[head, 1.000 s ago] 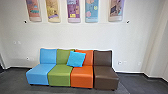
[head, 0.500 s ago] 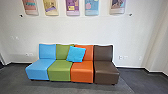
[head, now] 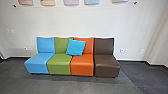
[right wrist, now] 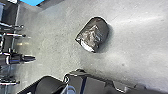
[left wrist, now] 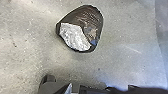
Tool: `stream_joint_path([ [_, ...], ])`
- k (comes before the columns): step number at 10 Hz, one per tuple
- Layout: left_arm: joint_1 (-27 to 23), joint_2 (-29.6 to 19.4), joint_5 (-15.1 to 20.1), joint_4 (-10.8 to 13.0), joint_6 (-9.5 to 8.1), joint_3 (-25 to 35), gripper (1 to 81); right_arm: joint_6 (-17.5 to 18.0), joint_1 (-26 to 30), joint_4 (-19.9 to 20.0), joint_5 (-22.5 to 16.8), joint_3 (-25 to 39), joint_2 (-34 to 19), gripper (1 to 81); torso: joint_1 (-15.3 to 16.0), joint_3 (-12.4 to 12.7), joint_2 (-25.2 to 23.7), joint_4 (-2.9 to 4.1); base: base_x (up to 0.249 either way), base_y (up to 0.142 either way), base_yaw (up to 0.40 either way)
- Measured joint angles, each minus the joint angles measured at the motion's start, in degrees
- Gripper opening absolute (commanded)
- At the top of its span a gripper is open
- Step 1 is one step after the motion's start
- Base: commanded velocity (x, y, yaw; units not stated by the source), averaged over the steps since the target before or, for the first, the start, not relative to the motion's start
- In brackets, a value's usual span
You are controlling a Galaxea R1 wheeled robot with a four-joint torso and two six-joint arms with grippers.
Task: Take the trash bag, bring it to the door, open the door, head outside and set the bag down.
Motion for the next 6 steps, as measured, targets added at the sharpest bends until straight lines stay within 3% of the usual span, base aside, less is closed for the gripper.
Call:
stream_joint_path([
  [3,-1.8,2.9,2.6,-0.3,0.01,-5.0,81.1,0.0,0.3,0.5,-0.7,0.0,0.0,81.1,3.4,-4.8,-5.1,0.0,0.0,0.0,0.0],
  [6,-3.8,2.8,3.2,-1.7,0.01,-3.8,81.1,0.0,0.4,0.7,-0.8,-0.1,-0.8,81.1,6.6,-5.7,-10.2,0.0,0.0,0.0,0.0],
])
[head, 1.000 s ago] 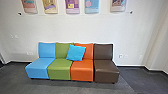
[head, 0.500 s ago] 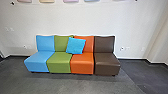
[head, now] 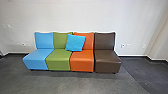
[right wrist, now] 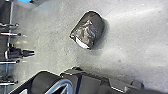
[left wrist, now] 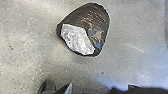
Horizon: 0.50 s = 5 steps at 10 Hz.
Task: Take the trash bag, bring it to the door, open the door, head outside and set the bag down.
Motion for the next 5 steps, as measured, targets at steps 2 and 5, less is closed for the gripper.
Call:
stream_joint_path([
  [2,0.0,-1.8,0.2,-0.6,0.0,3.8,81.1,0.0,0.0,0.0,0.0,0.0,0.0,81.1,2.4,0.0,-3.8,0.0,0.0,0.0,0.0],
  [5,-0.1,-3.9,-0.2,-2.4,0.0,9.7,81.1,0.0,-0.1,0.0,0.0,0.0,0.0,81.1,6.2,0.0,-9.9,0.0,0.0,0.0,0.0],
])
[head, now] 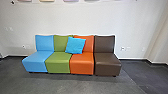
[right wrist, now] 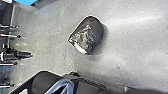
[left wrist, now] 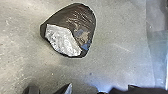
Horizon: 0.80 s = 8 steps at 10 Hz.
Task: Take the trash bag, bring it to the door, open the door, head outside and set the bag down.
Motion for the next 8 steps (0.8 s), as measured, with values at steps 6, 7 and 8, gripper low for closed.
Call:
stream_joint_path([
  [6,-2.8,1.6,0.0,-4.0,0.0,-7.8,81.1,0.0,4.8,1.7,-2.7,0.6,-0.9,81.1,6.8,-8.0,-10.8,0.0,0.0,0.0,0.0],
  [7,-3.6,2.0,-0.1,-4.5,0.0,-7.9,81.1,0.0,5.9,2.1,-3.5,0.7,-0.8,81.1,8.0,-9.9,-12.8,0.0,0.0,0.0,0.0],
  [8,-4.0,2.5,0.0,-4.9,0.0,-7.9,81.1,0.0,7.7,2.8,-4.2,0.7,-0.7,81.1,9.3,-11.8,-14.8,0.0,0.0,0.0,0.0],
])
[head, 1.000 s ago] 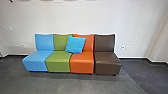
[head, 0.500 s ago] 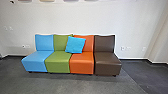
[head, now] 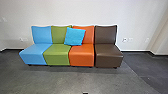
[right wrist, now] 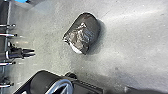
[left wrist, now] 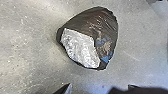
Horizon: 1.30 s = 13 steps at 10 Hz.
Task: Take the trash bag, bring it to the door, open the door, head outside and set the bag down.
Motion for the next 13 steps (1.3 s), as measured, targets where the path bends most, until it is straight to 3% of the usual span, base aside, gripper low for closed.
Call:
stream_joint_path([
  [3,-1.4,1.6,-0.1,-0.9,0.0,-0.7,81.1,0.1,2.8,1.8,-2.6,-0.9,1.7,81.1,3.5,-5.0,-5.4,0.0,0.0,0.0,0.0],
  [10,-3.2,7.4,2.0,-1.3,-0.01,-7.3,81.1,0.1,3.1,2.5,-4.4,-2.0,0.4,81.1,11.2,-6.2,-17.7,0.0,0.0,0.0,0.0],
  [13,-4.4,7.8,2.5,-1.6,0.0,-7.5,81.1,0.1,4.5,2.8,-4.5,-2.0,0.7,81.1,14.2,-10.3,-22.6,0.0,0.0,0.0,0.0],
])
